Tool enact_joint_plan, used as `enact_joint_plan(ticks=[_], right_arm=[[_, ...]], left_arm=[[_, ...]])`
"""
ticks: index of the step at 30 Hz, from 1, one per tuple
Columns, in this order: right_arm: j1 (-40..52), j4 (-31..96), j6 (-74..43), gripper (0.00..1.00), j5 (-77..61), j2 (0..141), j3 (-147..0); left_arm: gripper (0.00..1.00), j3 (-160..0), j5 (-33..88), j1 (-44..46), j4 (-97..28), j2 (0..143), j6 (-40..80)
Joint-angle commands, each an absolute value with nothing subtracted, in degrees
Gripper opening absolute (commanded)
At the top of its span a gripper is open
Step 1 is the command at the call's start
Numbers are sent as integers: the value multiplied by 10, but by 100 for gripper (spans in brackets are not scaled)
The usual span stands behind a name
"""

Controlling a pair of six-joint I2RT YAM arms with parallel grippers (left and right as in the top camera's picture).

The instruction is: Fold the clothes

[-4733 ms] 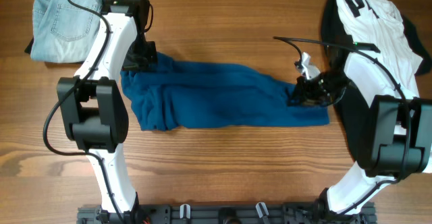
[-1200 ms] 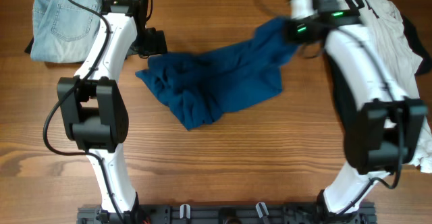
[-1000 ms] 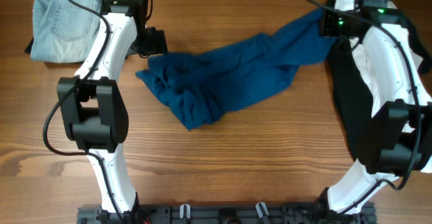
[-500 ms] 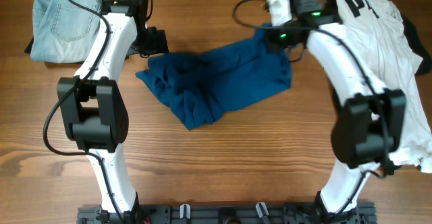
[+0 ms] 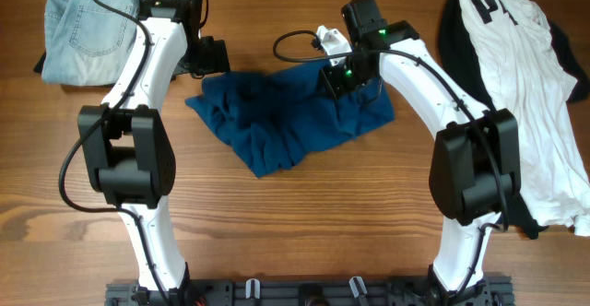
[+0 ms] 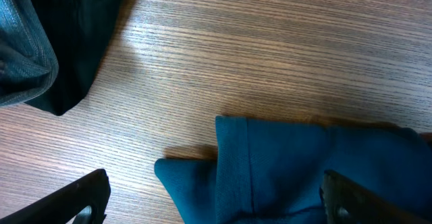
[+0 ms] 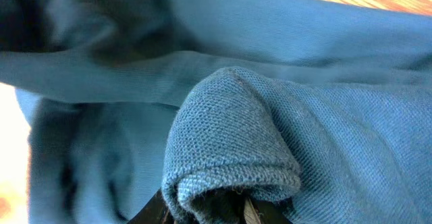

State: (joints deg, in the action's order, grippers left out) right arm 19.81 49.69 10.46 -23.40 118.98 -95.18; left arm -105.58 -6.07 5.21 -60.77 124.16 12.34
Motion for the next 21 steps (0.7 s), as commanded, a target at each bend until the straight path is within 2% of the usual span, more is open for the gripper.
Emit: enact_joint_plan(ticks=[1, 4, 7, 14, 17, 21], right_arm=[[207, 491, 119, 21, -307, 1194, -960], [208, 487, 118, 21, -322, 1194, -960], [208, 487, 117, 99, -309, 1194, -961], [206, 505, 46, 100, -184, 1149, -1063], [196, 511, 26, 100, -96, 1109, -1081], [160, 541, 26, 100, -88, 1091, -1081]], left_arm=[[100, -1052, -54, 49, -605, 1235, 125], [100, -1052, -54, 49, -605, 1235, 125], [100, -1052, -54, 49, -603, 1235, 125], [100, -1053, -17, 47, -616, 1230, 125], [100, -1053, 60, 26, -663, 1198, 122], [100, -1052, 88, -7, -729, 1160, 107]])
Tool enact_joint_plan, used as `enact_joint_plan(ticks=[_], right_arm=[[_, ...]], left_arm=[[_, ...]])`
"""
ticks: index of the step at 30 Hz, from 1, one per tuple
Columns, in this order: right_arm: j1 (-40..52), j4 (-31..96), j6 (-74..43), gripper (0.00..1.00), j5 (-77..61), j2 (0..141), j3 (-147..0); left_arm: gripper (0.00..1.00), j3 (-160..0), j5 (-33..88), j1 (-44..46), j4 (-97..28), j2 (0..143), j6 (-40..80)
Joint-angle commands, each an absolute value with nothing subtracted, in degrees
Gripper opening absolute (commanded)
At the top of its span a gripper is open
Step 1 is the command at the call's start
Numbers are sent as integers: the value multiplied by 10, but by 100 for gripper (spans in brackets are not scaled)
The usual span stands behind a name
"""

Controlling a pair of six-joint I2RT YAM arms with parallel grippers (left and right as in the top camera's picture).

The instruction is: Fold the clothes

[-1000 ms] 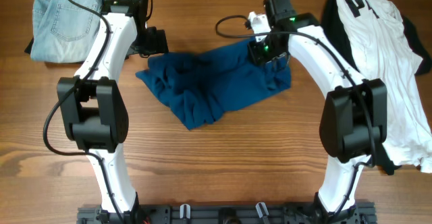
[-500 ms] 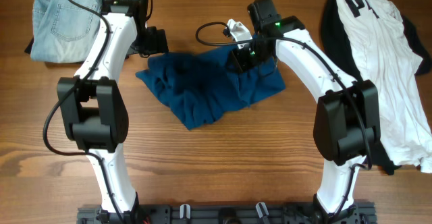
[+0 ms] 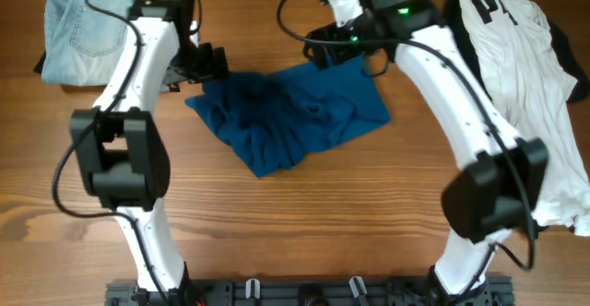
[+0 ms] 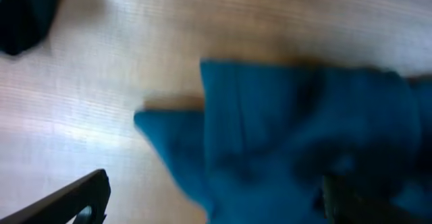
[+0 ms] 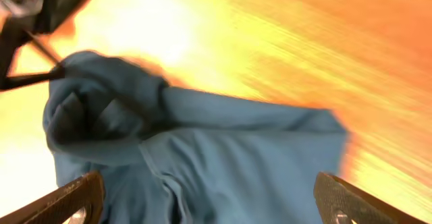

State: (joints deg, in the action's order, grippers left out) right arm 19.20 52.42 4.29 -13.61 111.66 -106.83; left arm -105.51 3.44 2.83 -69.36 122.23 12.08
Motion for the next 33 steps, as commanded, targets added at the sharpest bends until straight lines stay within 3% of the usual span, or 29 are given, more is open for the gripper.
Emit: enact_joint_plan(ticks=[1, 8, 13, 26, 28, 29, 31, 33], right_arm=[[148, 550, 24, 100, -92, 1091, -1081], [107, 565, 24, 100, -101, 1093, -1079], [106, 566, 30, 100, -101, 1093, -1079], [106, 567, 28, 100, -101, 1093, -1079], [106, 567, 28, 100, -101, 1093, -1079], [106, 567, 24, 100, -101, 1093, -1079], [106, 566, 12, 100, -101, 1093, -1079], [106, 563, -1, 100, -101, 1093, -1079]], left_arm=[[100, -1049, 93, -14, -739, 1153, 107], [98, -925, 136, -32, -695, 1124, 110], [88, -806, 174, -48, -601, 1111, 110], [86, -605, 257, -50, -305, 1110, 30], [69, -596, 265, -42, -298, 1110, 30], [53, -594, 265, -37, -302, 1110, 30], [4, -594, 261, -33, -319, 1110, 39], [4, -595, 255, -40, -340, 1108, 57]])
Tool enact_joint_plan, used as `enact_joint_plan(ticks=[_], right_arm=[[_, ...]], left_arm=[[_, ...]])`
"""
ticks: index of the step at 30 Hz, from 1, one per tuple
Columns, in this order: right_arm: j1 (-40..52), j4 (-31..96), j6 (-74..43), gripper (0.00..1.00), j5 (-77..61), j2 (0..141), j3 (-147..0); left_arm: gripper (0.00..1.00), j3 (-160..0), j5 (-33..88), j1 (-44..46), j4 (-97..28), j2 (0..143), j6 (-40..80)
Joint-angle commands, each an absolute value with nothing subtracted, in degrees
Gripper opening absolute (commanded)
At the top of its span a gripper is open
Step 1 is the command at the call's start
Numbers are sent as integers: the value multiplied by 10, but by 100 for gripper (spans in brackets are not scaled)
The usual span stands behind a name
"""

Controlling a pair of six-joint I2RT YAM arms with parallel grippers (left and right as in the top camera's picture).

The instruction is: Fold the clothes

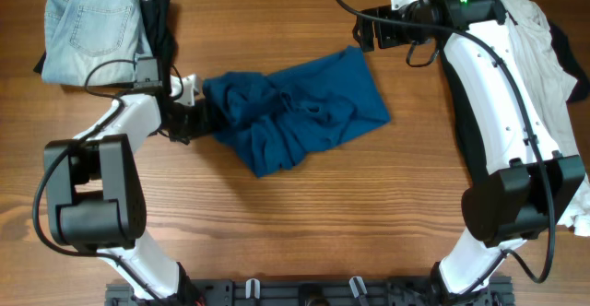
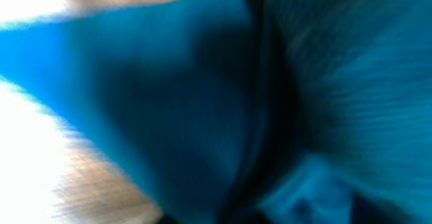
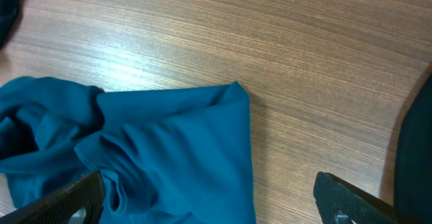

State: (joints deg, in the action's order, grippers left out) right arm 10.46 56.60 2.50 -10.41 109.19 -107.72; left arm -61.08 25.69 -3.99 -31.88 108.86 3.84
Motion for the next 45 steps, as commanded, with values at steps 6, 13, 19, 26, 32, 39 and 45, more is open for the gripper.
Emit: enact_joint_plan(ticks=[6, 13, 19, 26, 32, 39, 45], right_arm=[[106, 563, -2, 93, -111, 1093, -1079], [113, 557, 3, 56, -178, 1108, -1054], [144, 543, 15, 4, -247, 1152, -991], [141, 495, 10, 4, -291, 1168, -951], [81, 486, 9, 4, -399, 1143, -955], [-49, 484, 4, 4, -401, 1021, -957], [-111, 502, -1, 4, -401, 991, -957]], left_arm=[[4, -595, 254, -101, -382, 995, 59], [4, -653, 211, -124, -474, 870, 52], [4, -716, 160, -58, -528, 870, 33], [4, -721, 159, 93, -457, 875, 58], [4, -721, 159, 210, -343, 924, 95], [4, -721, 160, 284, -244, 1028, 96], [4, -744, 164, 312, -190, 1024, 101]])
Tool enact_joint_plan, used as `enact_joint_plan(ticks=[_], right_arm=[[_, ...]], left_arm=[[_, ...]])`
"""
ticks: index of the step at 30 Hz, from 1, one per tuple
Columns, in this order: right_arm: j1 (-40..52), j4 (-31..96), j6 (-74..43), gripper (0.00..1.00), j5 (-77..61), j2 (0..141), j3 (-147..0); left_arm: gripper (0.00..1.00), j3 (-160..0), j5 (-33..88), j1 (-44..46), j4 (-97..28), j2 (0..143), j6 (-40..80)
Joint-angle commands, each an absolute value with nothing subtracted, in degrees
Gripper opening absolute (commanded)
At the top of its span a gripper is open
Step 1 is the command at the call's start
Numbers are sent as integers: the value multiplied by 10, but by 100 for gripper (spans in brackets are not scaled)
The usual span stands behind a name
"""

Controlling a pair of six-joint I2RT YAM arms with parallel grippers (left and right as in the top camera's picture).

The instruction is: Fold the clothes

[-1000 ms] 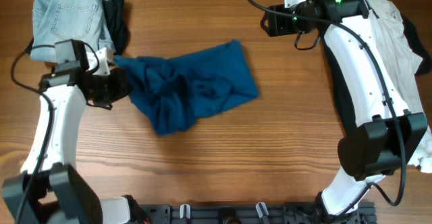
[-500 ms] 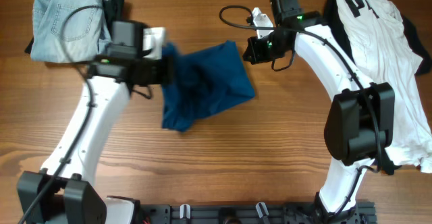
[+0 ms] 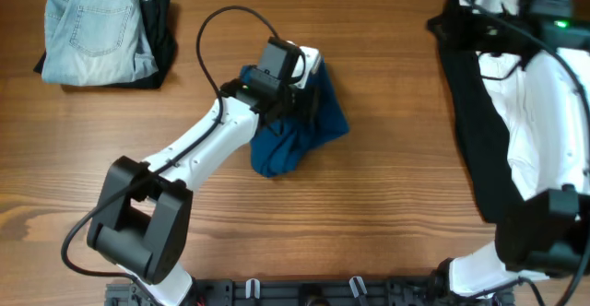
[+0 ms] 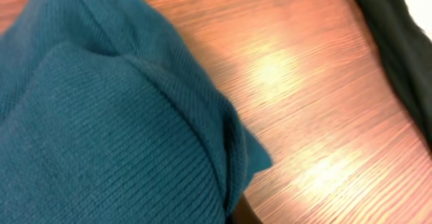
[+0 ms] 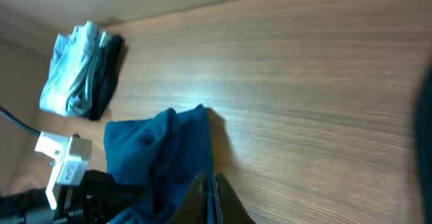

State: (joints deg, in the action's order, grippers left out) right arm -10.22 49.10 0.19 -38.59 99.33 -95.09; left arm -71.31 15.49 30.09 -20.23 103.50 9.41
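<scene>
The blue garment (image 3: 297,126) lies bunched in a narrow heap at mid-table, one part doubled over itself. My left gripper (image 3: 297,77) sits on its upper edge, shut on the cloth. In the left wrist view the blue knit (image 4: 101,116) fills the frame and hides the fingers. My right gripper (image 3: 442,25) hovers far to the right, near the dark clothes. Its fingers (image 5: 201,197) are pressed together with nothing between them, and the blue garment (image 5: 158,150) shows beyond them.
Folded jeans (image 3: 92,20) on a black garment (image 3: 159,16) lie at the back left, also seen as a pile (image 5: 81,69) from the right wrist. A white and black heap of clothes (image 3: 544,131) covers the right side. Bare wood (image 3: 387,205) surrounds the blue garment.
My left gripper has moved from the garment's left edge to its upper right, holding cloth, and the garment is now doubled over and narrower. My right gripper has moved right and shut.
At first my right gripper was shut on the blue cloth's right part while the left stood open at its upper left. Then the right was open at the back edge, later clear of it. The left closed into the left edge, and that side now lies over the right.
</scene>
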Motion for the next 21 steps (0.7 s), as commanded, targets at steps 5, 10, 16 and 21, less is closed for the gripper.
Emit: enact_joint_plan(ticks=[5, 10, 16, 21], right_arm=[[-112, 505, -1, 4, -386, 992, -957], [-112, 505, -2, 5, -371, 992, -957], [-112, 507, -2, 4, -371, 992, -957], [-112, 514, -2, 6, -371, 992, -957]], left_arm=[[4, -790, 165, 314, -191, 1023, 101], [4, -820, 175, 314, -186, 1020, 101], [9, -820, 175, 330, -175, 1058, 101], [100, -820, 139, 344, -148, 1093, 101]])
